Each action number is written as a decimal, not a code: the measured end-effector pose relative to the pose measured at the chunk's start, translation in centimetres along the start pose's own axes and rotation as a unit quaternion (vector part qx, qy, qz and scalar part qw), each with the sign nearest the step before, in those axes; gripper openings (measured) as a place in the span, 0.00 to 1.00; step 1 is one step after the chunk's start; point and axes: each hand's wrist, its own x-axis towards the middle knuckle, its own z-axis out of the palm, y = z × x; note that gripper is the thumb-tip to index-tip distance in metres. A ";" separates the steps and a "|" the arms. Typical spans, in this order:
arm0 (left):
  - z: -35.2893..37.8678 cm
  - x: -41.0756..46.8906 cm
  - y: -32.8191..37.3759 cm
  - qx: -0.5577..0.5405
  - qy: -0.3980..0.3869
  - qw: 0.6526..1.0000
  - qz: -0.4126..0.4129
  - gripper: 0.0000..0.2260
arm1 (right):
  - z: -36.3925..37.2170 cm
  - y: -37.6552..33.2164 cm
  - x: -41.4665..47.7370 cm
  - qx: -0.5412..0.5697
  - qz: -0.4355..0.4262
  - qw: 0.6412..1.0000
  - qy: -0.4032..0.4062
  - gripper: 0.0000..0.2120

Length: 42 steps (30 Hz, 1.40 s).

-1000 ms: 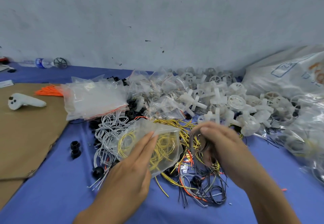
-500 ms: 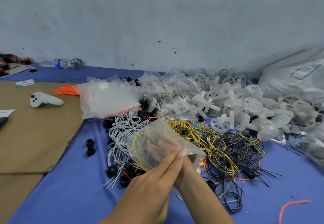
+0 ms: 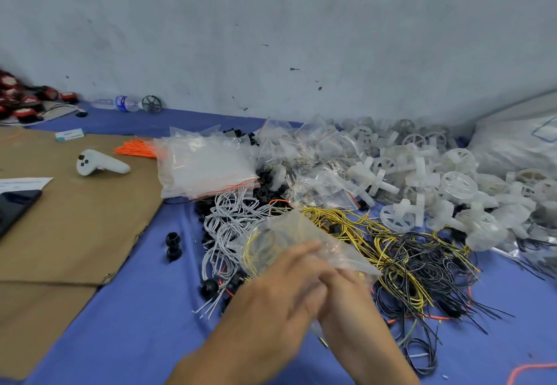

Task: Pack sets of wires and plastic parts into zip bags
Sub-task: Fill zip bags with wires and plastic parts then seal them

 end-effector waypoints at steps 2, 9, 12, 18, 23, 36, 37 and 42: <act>-0.7 1.5 -2.6 -0.031 0.102 0.993 -0.049 0.08 | -1.8 0.1 -0.4 -0.007 0.003 0.998 0.060 0.18; -5.8 7.1 -17.9 0.331 0.040 0.907 -0.256 0.21 | -4.2 -0.1 -3.0 -0.565 -0.272 0.754 0.195 0.06; -6.4 7.9 -20.3 0.405 -0.056 0.877 -0.251 0.21 | -4.1 -0.6 -2.2 -0.605 -0.326 0.684 0.243 0.19; -8.5 8.4 -19.6 0.353 -0.010 0.914 -0.201 0.10 | -3.9 -3.8 -0.6 -0.716 -0.328 0.603 0.125 0.09; -10.7 8.0 -18.5 0.275 -0.050 0.933 -0.227 0.08 | -2.9 -6.0 0.0 -0.665 -0.237 0.706 0.063 0.06; -14.3 6.5 -10.2 -0.034 0.227 0.957 -0.179 0.07 | 0.4 -9.5 4.2 -0.492 -0.136 0.860 -0.026 0.09; -14.4 6.1 -8.4 -0.104 0.240 0.948 -0.183 0.08 | 0.6 -9.5 4.3 -0.471 -0.117 0.873 -0.048 0.10; -13.0 2.0 1.1 -0.416 0.077 0.886 -0.190 0.09 | 1.4 -8.3 4.6 -0.428 -0.078 0.894 -0.110 0.10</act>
